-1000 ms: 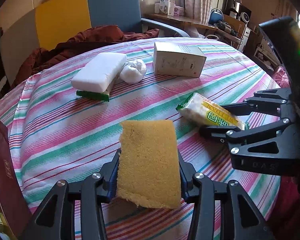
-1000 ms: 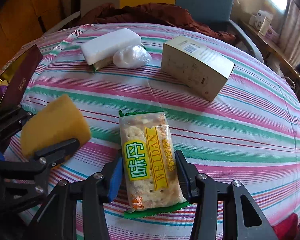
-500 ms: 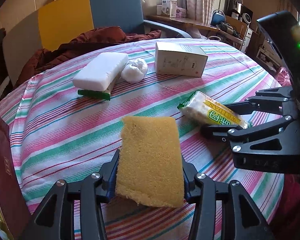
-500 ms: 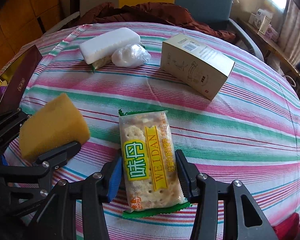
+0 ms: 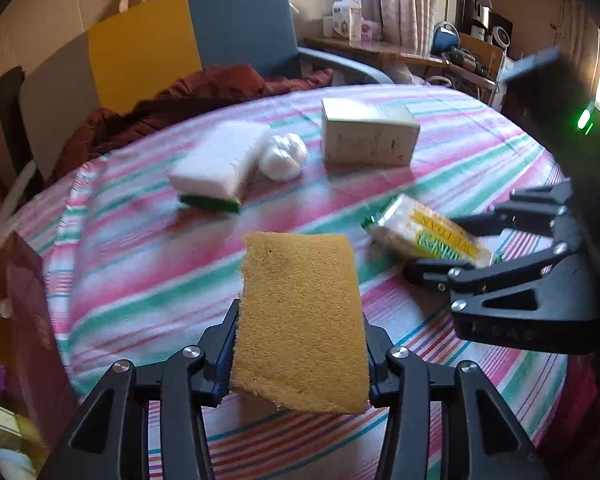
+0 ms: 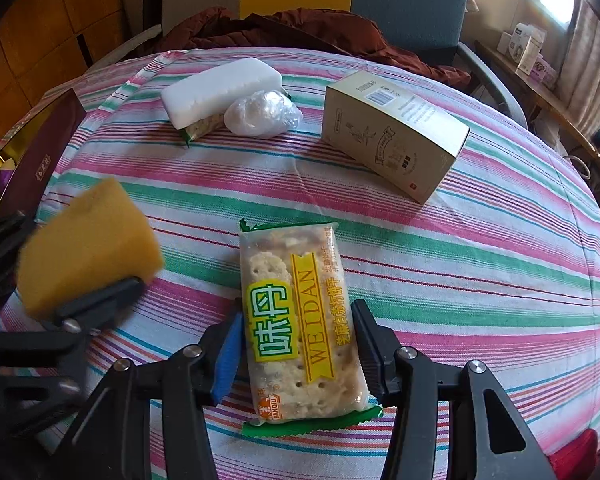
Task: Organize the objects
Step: 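Lift the sponge and cracker pack and carry both toward the gold tray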
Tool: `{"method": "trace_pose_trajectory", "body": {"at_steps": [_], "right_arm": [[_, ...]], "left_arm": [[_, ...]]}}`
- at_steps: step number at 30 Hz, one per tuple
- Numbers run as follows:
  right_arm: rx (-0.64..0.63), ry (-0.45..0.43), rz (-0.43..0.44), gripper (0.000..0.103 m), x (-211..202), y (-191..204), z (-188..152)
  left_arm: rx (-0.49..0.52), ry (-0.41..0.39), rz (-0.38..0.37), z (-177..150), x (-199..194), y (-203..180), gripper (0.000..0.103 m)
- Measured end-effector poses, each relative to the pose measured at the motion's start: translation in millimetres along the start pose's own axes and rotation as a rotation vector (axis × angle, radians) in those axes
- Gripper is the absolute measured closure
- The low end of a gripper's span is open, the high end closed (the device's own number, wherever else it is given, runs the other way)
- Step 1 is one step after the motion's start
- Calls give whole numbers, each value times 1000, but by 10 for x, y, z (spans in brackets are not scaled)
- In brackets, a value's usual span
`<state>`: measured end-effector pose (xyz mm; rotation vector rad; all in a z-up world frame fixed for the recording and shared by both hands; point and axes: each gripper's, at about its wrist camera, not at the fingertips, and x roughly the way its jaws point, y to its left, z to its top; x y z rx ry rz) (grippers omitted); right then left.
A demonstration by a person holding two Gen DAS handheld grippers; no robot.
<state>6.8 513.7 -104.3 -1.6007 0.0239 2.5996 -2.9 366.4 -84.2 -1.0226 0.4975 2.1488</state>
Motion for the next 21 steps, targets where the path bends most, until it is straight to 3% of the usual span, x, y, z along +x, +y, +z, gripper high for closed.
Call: {"method": "trace_pose_trajectory", "body": {"at_steps": [7,21], "right_arm": [[-2,-6,-9,51,1,12,0],[8,-37,-29,50,13,26,-27]], "left_arm": [[-24,-82,35,52,-466,173,54],[-115,-137,89,-77,-942,581,54]]}}
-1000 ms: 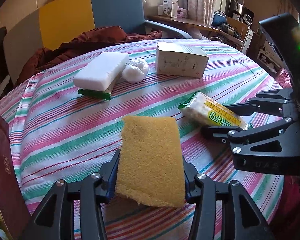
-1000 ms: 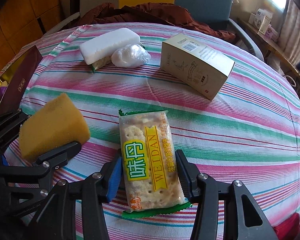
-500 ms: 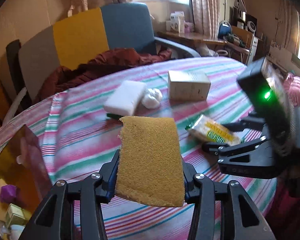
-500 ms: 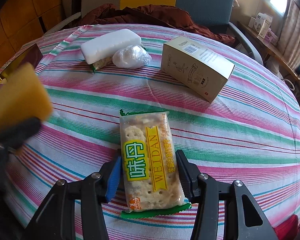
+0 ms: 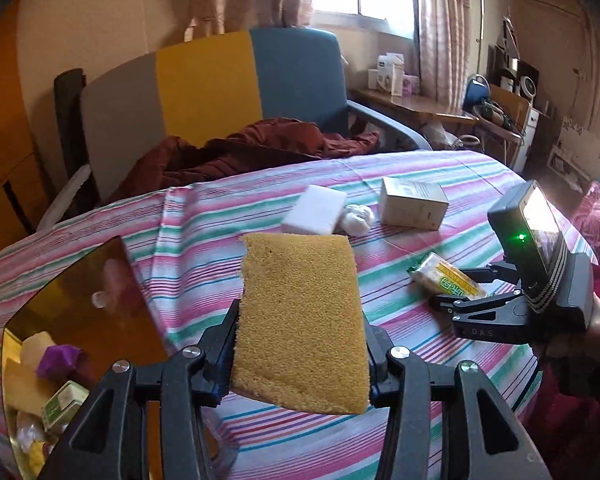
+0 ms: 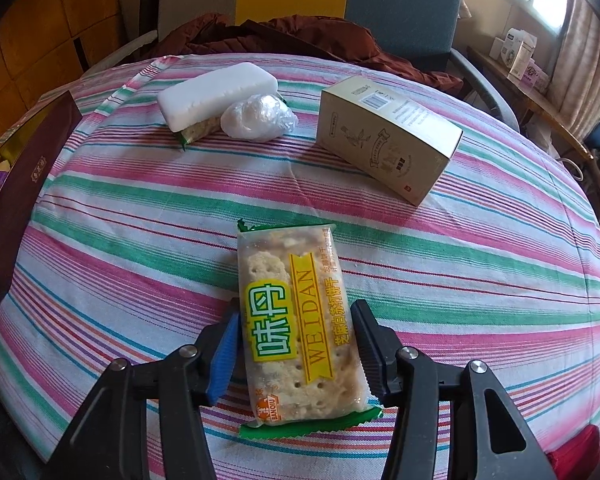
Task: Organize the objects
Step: 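Lift the sponge and cracker pack and carry both toward the gold tray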
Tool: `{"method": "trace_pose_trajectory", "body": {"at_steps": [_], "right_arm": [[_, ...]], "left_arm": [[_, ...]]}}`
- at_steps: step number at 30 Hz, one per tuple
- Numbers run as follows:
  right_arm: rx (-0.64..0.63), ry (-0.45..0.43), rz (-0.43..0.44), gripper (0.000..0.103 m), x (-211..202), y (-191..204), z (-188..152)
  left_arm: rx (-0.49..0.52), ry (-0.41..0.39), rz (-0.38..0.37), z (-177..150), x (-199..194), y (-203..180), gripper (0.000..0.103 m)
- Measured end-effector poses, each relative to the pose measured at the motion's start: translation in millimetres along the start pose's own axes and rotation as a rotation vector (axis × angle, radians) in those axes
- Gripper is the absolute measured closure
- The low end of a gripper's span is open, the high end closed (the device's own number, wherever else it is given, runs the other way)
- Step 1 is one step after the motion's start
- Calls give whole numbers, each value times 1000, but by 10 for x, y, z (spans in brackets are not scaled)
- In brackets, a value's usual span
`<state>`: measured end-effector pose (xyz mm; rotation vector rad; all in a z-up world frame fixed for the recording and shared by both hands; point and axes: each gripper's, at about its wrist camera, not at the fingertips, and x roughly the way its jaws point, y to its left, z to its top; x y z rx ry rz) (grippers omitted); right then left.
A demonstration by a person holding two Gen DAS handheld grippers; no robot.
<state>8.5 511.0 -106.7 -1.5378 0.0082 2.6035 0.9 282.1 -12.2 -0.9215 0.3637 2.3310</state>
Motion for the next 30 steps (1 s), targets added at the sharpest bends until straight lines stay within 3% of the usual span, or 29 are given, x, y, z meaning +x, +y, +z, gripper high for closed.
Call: {"method": "trace_pose_trajectory", "body": {"at_steps": [19,26,30], "right_arm": [[63,9,-44,50,-34,79,-25],[89,28,-64,55,-76,181,-40],[123,34,-35,55,-111,259,-69]], "left_arm": [[-86,-20,53,-211,-332,536,54],[-119,-18,61,-293,-377,697,54],[-143,-12,56,-340,-384,796,54]]}}
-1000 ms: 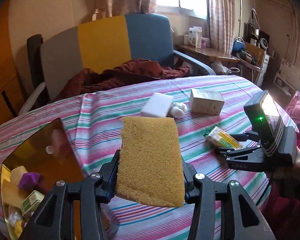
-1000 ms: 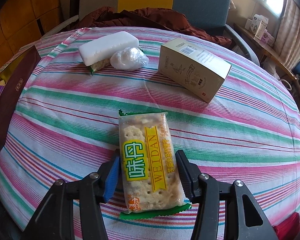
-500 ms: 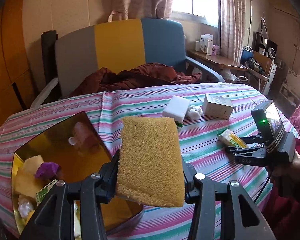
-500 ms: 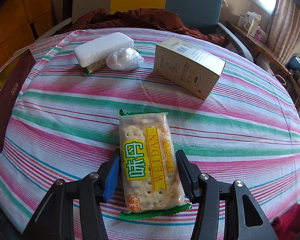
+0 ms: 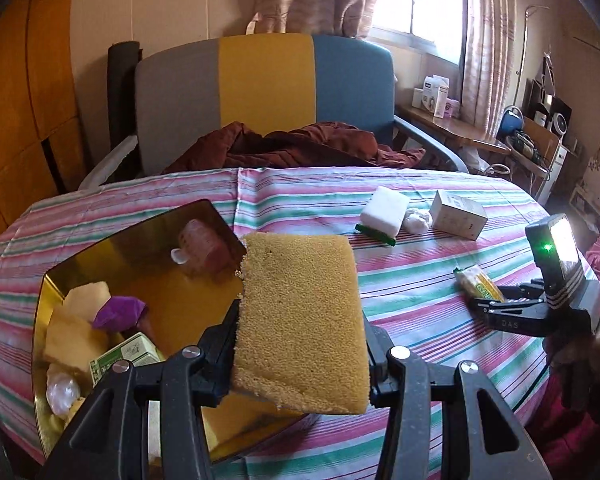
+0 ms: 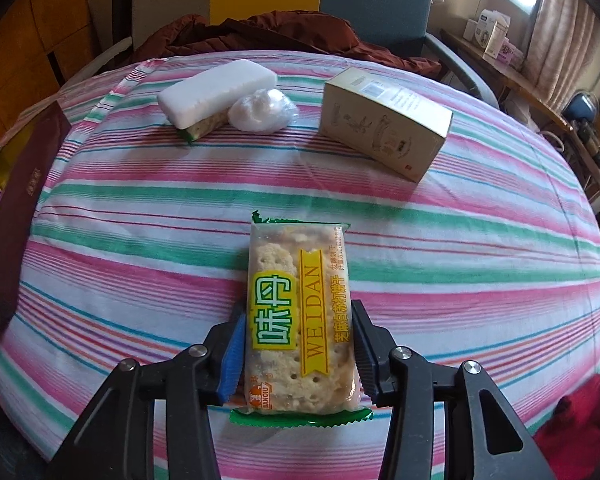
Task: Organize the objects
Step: 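Lift the sponge and cracker pack and carry both toward the gold tray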
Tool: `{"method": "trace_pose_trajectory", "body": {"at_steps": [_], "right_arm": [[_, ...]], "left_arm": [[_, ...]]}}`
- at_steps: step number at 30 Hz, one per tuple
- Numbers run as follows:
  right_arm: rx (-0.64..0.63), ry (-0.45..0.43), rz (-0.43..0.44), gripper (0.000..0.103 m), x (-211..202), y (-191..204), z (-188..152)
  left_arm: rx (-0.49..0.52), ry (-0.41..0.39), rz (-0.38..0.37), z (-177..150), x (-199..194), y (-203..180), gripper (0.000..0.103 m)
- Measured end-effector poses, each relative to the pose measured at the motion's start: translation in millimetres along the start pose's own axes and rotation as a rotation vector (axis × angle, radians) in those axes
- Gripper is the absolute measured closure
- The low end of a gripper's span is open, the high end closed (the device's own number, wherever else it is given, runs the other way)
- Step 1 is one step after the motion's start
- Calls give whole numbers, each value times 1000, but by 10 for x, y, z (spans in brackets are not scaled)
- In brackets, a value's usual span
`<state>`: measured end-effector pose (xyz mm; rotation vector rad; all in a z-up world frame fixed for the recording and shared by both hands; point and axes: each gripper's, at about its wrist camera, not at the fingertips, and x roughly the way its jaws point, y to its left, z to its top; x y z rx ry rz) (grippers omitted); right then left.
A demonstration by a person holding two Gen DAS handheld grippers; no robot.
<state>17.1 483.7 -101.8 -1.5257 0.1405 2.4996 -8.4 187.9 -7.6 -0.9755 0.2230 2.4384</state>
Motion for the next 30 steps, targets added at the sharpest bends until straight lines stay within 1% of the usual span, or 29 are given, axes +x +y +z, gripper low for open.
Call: {"method": "trace_pose_trajectory", "body": {"at_steps": [4,8,14,19,24,30], "right_arm": [[16,15,80,55,-41,202,-26],[15,7,148,55,-91,448,-33],[0,-46,253,55,-279,884,2],[-58,-93,319,55,-491,1307,53],[-122,-131,387,55,-717,1711,89],[-201,-141,452,55,-841,2136,142]], "left_arm": [[-23,5,-1,-33,-12,112,54],[-58,0,15,-68,-68,278,54],[-110,-18,70,-102,-189,588,54],[-155,-28,128,-169,-287,850,54],[-172,-42,182,-233,-410,1021,54],[-197,-50,214,-306,-544,1201,53]]}}
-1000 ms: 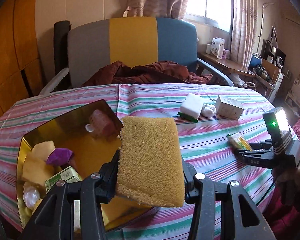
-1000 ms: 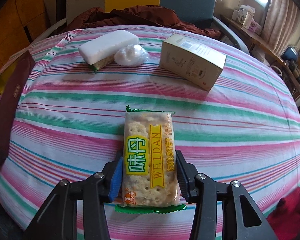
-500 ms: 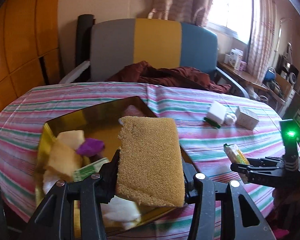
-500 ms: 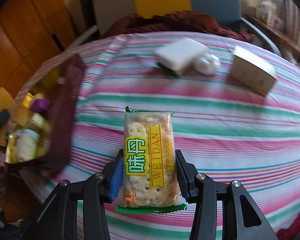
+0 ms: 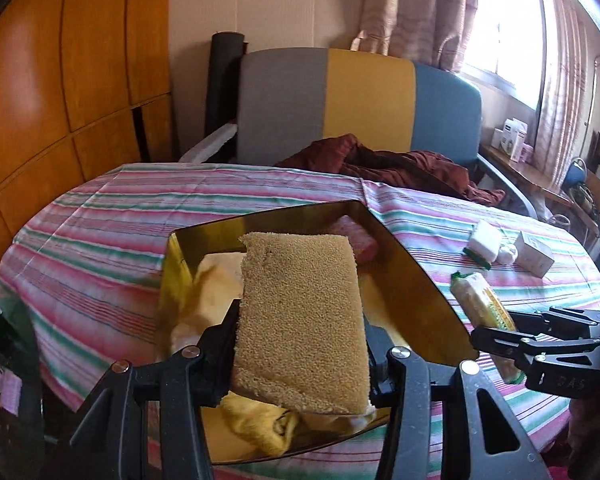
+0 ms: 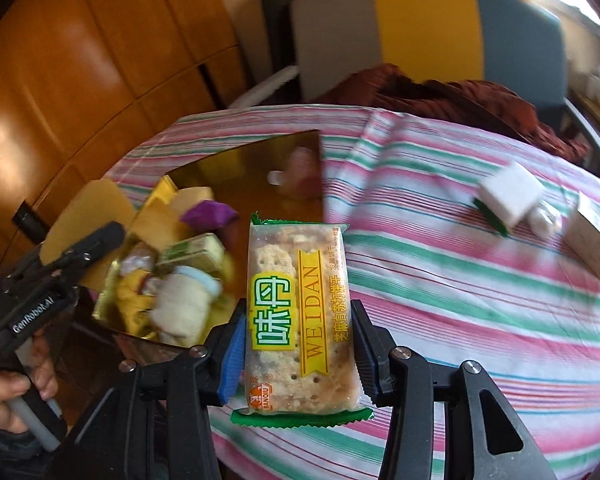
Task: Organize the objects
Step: 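Lower both grippers over the gold tray and release the cracker pack and sponge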
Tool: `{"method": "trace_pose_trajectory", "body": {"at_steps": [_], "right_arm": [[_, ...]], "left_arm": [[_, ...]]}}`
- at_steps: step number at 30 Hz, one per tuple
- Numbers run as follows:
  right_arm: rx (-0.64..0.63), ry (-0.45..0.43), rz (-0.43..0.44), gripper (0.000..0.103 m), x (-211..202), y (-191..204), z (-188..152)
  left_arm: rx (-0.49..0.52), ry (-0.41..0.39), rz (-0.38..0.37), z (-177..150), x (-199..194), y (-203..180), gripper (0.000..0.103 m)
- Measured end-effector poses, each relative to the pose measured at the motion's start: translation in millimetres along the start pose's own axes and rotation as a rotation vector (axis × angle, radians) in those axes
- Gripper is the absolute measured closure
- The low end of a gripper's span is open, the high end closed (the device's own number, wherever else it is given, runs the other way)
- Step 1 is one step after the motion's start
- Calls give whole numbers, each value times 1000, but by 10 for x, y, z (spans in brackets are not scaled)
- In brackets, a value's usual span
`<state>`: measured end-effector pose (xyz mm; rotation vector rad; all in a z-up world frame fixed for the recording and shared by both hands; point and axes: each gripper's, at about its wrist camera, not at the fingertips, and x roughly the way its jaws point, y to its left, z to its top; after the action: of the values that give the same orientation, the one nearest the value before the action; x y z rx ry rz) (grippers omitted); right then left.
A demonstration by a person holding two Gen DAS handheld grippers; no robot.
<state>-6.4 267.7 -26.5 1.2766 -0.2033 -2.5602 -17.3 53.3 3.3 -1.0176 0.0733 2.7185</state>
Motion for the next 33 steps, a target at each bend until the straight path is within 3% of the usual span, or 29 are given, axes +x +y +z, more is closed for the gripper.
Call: {"method": "trace_pose_trajectory", "body": {"at_steps": [12,22,33], "right_arm": [[-112,30,44,55,218,442,138],[-90,56,21,55,385,412,162],[-100,61,-3,55,478,409,123]], "left_arm": [[-91,36,23,-168,-33,405,53],[-202,50,32,-199,-9,751,53],[-174,57,9,-183,25,658,53]]}}
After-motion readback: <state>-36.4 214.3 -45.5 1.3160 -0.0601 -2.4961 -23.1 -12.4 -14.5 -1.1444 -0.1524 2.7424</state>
